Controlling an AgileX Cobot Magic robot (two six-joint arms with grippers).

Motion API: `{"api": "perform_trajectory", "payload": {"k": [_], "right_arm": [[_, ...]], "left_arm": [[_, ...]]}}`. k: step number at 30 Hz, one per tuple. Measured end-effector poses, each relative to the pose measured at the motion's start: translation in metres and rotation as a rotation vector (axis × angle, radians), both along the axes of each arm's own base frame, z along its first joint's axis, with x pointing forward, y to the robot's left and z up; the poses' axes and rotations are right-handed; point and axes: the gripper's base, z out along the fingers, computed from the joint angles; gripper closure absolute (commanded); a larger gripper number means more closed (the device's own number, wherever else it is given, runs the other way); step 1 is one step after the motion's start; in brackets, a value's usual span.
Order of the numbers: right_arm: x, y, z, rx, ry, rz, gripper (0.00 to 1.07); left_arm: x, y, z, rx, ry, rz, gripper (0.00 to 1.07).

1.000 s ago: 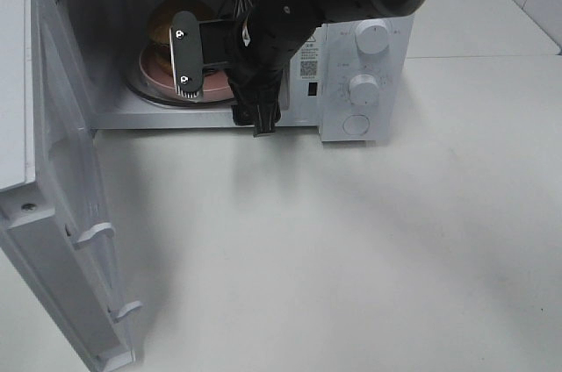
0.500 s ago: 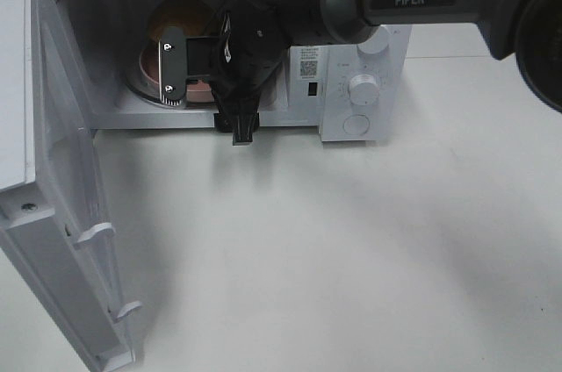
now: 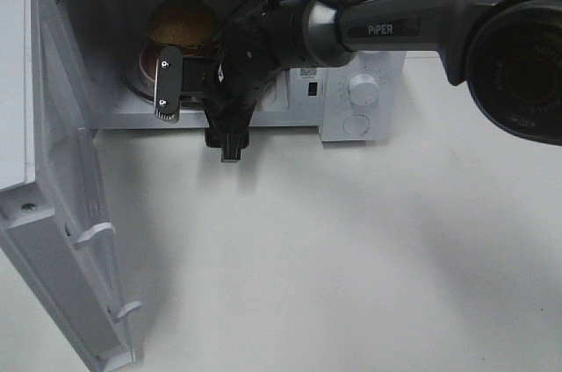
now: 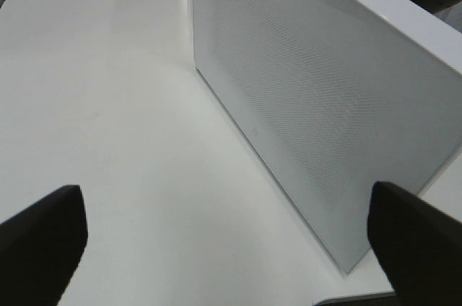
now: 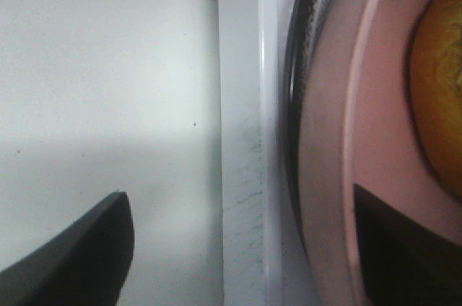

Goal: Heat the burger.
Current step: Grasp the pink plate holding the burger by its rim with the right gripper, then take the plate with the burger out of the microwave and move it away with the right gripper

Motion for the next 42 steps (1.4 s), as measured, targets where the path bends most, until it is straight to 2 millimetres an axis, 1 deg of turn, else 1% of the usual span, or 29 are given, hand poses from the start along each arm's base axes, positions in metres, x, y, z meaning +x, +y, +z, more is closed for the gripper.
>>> {"api": "perform_trajectory", "payload": {"k": [1,2,3,4,5,6,7,8,9,10,11,12,13,14,21,27,28,31,33,37,38,42], "right_arm": [[0.000,0.000,0.000,0.006,-0.003,0.000,0.42],[0.001,0.001,0.001,0.015,-0.013,0.003,0.51],[0.001,0.001,0.001,0.015,-0.013,0.003,0.51],[0.001,0.001,0.002,0.018,-0.014,0.003,0.57],[0.001,0.001,0.002,0.018,-0.014,0.003,0.57],[0.001,0.002,0.002,0.021,-0.018,0.004,0.68],[0.002,0.002,0.003,0.028,-0.026,0.006,0.75],[0.002,0.002,0.003,0.028,-0.026,0.006,0.75],[0.002,0.003,0.004,0.033,-0.031,0.007,0.89],[0.003,0.003,0.009,0.042,-0.042,0.008,1.00],[0.003,0.003,0.009,0.042,-0.042,0.008,1.00],[0.002,0.003,0.011,0.042,-0.041,0.006,1.05],[0.002,0.003,0.011,0.042,-0.041,0.006,1.05],[0.001,0.002,0.012,0.029,-0.028,0.002,1.07],[-0.001,0.001,0.018,0.016,-0.016,-0.001,1.07],[-0.006,0.002,0.024,-0.013,0.002,0.007,1.07],[-0.009,0.003,0.029,-0.019,0.006,0.010,1.07],[-0.011,0.004,0.030,-0.020,0.007,0.012,1.07],[-0.017,0.002,0.038,-0.029,0.016,0.014,1.07],[-0.022,-0.002,0.037,-0.037,0.023,0.020,1.07],[-0.028,-0.005,0.036,-0.048,0.020,0.039,1.07],[-0.036,-0.011,0.038,-0.069,-0.004,0.076,1.07]], "left_arm": [[0.000,0.000,0.000,0.000,0.000,0.000,0.09],[0.000,0.000,0.000,0.000,0.000,0.000,0.09],[0.000,0.000,0.000,0.000,0.000,0.000,0.09],[0.000,0.000,0.000,0.000,0.000,0.000,0.09],[0.000,0.000,0.000,0.000,0.000,0.000,0.09],[0.000,0.000,0.000,0.000,0.000,0.000,0.09],[0.000,0.000,0.000,0.000,0.000,0.000,0.09],[0.000,0.000,0.000,0.000,0.000,0.000,0.09],[0.000,0.000,0.000,0.000,0.000,0.000,0.09],[0.000,0.000,0.000,0.000,0.000,0.000,0.09],[0.000,0.000,0.000,0.000,0.000,0.000,0.09],[0.000,0.000,0.000,0.000,0.000,0.000,0.09],[0.000,0.000,0.000,0.000,0.000,0.000,0.09],[0.000,0.000,0.000,0.002,0.000,0.001,0.09],[0.000,0.001,0.000,0.011,0.001,0.007,0.09],[0.000,0.001,0.000,0.015,0.001,0.010,0.09],[0.000,0.002,0.000,0.018,0.001,0.013,0.09],[0.000,0.002,0.000,0.021,0.001,0.015,0.09],[0.000,0.002,0.000,0.024,0.001,0.017,0.09],[0.000,0.002,0.000,0.025,0.001,0.018,0.09],[0.000,0.003,0.000,0.027,0.001,0.019,0.09],[0.000,0.003,0.000,0.027,0.001,0.019,0.09]]}}
